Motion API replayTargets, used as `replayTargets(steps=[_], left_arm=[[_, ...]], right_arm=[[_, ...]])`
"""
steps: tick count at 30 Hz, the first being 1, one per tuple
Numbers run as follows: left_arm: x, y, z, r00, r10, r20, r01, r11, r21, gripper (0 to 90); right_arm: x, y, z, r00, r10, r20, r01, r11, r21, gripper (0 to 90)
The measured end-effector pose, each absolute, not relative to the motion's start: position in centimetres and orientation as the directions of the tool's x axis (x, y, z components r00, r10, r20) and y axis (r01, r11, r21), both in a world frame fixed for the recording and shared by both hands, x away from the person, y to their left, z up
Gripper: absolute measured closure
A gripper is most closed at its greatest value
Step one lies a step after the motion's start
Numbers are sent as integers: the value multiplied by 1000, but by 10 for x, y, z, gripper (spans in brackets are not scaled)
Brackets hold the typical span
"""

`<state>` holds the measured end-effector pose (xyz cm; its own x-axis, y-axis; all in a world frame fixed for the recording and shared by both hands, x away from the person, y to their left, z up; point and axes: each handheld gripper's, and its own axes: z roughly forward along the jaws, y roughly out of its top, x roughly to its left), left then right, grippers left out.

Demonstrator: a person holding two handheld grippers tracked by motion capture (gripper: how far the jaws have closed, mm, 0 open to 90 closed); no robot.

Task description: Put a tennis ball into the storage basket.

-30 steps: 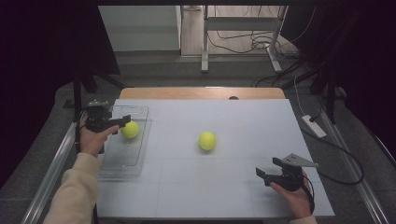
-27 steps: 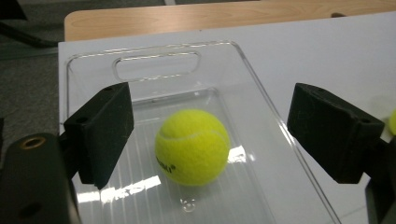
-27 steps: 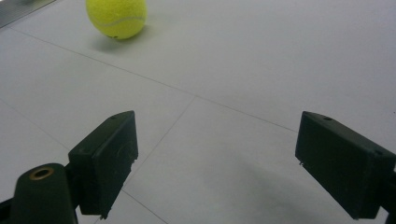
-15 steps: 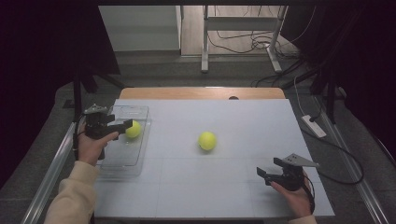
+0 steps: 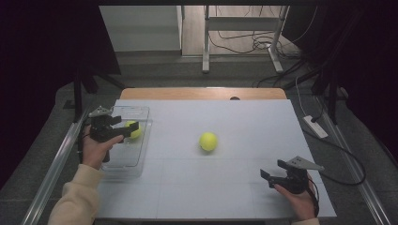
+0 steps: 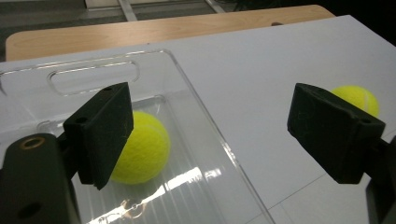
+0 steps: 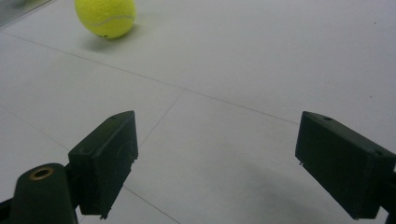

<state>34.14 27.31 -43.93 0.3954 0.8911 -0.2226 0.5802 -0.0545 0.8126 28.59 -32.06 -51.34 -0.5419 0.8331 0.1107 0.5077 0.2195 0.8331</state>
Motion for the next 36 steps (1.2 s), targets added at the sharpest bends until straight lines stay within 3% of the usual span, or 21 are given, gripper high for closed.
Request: replayTargets(steps=[36], left_arm=[[323,228,-420,536,816,-214,512,-113,852,151]], right_arm=[[290,-318,-514,-554,826,104,500,231,835,130]])
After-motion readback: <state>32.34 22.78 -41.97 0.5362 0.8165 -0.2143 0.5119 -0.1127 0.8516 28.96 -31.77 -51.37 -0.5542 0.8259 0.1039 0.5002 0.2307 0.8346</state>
